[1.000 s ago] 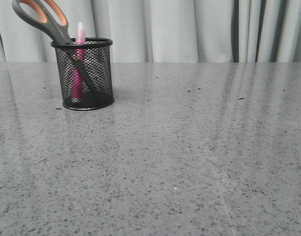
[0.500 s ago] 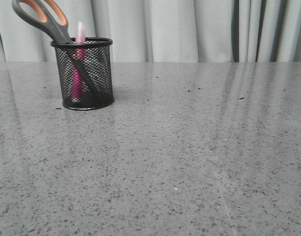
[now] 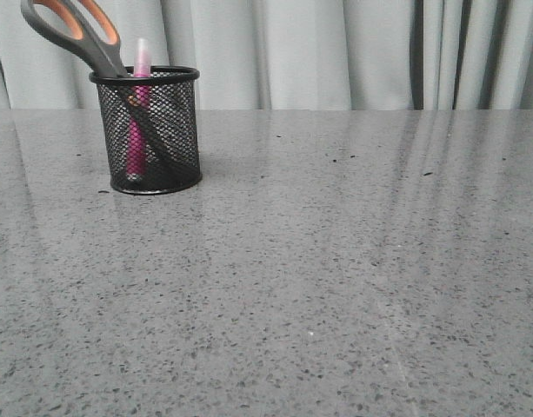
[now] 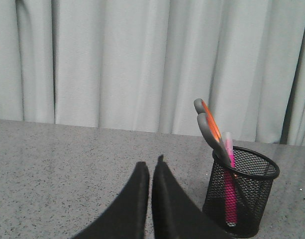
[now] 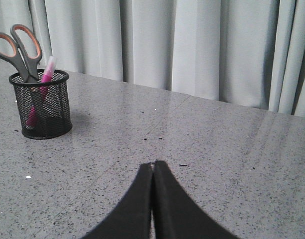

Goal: Put pen and scissors into bin

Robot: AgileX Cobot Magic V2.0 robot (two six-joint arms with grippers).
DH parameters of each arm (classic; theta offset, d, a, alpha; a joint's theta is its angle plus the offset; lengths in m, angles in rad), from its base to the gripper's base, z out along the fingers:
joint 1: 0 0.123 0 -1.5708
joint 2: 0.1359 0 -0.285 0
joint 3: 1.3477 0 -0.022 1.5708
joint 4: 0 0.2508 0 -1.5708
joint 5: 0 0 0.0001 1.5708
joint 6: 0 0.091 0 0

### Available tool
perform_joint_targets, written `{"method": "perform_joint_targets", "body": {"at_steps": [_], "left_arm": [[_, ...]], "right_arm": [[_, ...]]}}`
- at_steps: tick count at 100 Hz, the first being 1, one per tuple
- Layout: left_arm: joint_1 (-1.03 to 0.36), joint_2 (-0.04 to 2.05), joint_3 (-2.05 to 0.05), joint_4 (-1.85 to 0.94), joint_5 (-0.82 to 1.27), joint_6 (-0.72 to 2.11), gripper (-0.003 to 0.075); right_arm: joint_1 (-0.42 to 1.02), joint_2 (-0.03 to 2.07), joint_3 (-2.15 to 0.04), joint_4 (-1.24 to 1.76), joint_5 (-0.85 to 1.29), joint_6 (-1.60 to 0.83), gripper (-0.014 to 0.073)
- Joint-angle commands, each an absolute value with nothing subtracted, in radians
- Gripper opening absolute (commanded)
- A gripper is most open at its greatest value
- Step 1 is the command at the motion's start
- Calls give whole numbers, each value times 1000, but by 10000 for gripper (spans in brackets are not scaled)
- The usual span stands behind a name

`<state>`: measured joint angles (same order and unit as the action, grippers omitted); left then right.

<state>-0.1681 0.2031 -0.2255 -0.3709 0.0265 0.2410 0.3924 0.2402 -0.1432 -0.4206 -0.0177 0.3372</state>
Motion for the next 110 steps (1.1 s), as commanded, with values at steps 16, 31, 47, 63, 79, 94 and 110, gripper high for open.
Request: {"method": "perform_joint_targets", "body": {"at_steps": [16,31,47,63,79,94,110], "left_arm": [[-167,211,-253,-381,-53,242,-20],[-165,207,-252,-198,-43,242,-20],[-137,154,-237,-81,18,196,-20],[-83,38,-131,28,31,19,-20],[-64,-36,-25,13,20,-6,-20],[-60,-36,29,-75,10,-6,-20],[-60,-36,30,-100,9,-6,-20]], "right_arm": [[388,247,-171,-415,-83,330,-55],[388,247,-171,-415,-83,330,-55],[388,247,-171,-415,-83,330,-55],[388,247,-171,-415,-83,330,-55],[388,247,-171,-415,-83,330,-55],[388,247,-170,-415,-83,330,-55],[388,247,-170,-415,-83,330,-55]]}}
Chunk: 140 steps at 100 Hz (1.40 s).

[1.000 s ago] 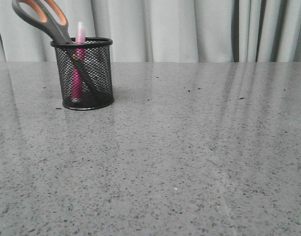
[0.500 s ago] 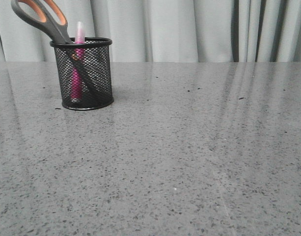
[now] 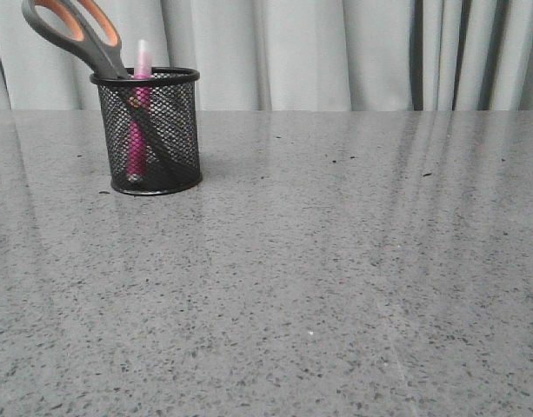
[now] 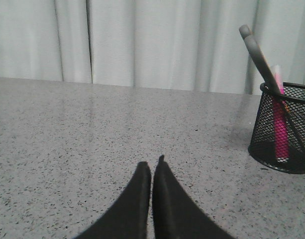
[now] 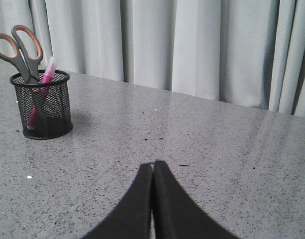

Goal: Put pen and scissors into bin

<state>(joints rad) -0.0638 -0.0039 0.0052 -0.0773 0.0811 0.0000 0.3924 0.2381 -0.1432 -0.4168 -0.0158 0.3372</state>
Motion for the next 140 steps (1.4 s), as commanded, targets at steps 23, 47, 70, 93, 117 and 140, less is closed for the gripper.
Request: {"method": "perform_joint_targets", "body": {"at_steps": [23,47,70,93,117,140], "left_arm": [[-60,-36,30,-100,0,-6,-20],[-60,-36,30,-100,0,-6,-20],[-60,-36,30,-100,0,-6,-20],[-60,-36,30,-100,0,-6,-20],[-60,-36,30,-100,0,-6,-20],[-60,-36,30,-100,0,-6,-20]], "right_arm": [[388,247,-170,-415,-83,330,-55],[388,247,-170,-415,-83,330,-55],[388,247,-170,-417,-83,330,-55],[385,244,-151,-331,-82,303,-55],[214,243,-147,-30,-157,-40,-55],[109,141,-54,-17,-138,-75,-55]]}}
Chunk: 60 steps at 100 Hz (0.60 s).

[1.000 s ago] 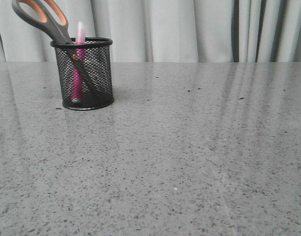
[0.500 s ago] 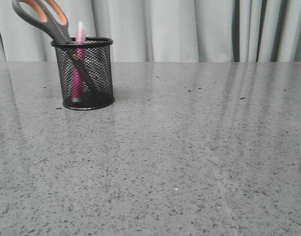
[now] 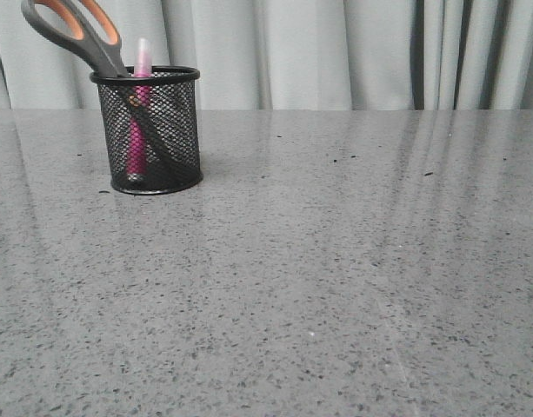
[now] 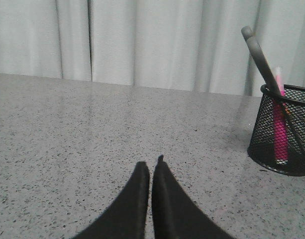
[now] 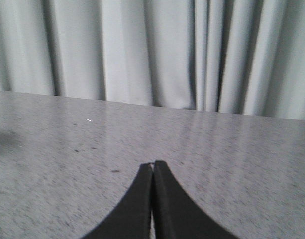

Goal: Put pen and scissors into bin

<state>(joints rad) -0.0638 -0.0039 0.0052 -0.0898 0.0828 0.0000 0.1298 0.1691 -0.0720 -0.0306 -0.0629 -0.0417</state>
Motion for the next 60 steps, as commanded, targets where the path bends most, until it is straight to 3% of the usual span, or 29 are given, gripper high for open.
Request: {"method": "perform_joint_targets", "body": {"at_steps": [1,27,60], "left_arm": [[-60,-36,30,-100,0,-6,-20],[-60,-36,30,-100,0,-6,-20],[-60,-36,30,-100,0,-6,-20]], "right_arm": [[107,132,-48,-15,-138,-75,-55],[98,-38,24,-7,-45,-82,-55],[91,-34,24,-47,21,-95,-55]]}}
